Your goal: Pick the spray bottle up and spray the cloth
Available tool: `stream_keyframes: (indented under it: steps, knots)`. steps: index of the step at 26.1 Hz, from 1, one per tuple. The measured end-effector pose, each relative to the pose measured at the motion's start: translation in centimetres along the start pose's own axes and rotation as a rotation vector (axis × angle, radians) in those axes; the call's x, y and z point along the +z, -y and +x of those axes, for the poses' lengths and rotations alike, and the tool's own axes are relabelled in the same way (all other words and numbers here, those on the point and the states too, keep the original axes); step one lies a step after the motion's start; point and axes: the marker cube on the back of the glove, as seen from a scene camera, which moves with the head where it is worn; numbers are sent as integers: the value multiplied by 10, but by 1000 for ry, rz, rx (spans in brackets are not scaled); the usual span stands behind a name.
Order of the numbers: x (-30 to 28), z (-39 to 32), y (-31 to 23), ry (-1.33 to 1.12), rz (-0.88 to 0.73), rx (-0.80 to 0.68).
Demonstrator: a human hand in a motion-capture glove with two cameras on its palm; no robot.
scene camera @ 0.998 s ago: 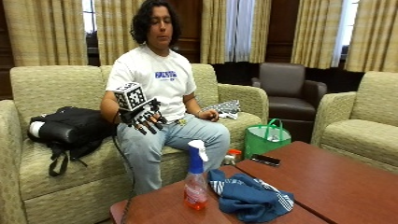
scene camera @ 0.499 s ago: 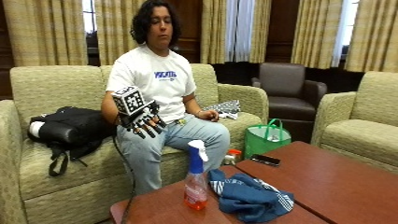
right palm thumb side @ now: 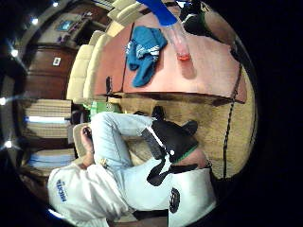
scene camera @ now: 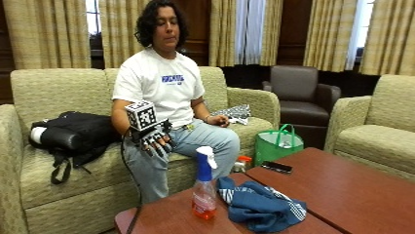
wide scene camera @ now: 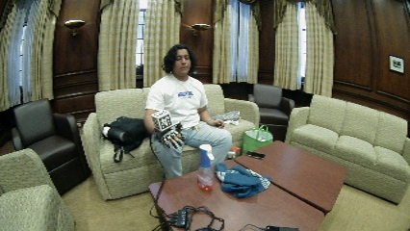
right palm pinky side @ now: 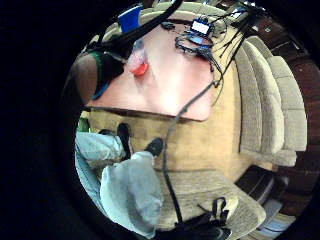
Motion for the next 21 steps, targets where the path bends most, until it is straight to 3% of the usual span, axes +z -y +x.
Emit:
stream_keyframes:
  steps: [15,21]
  knots:
    - [30,-6,31,145,151,232]
    - [47,1,71,193,322,308]
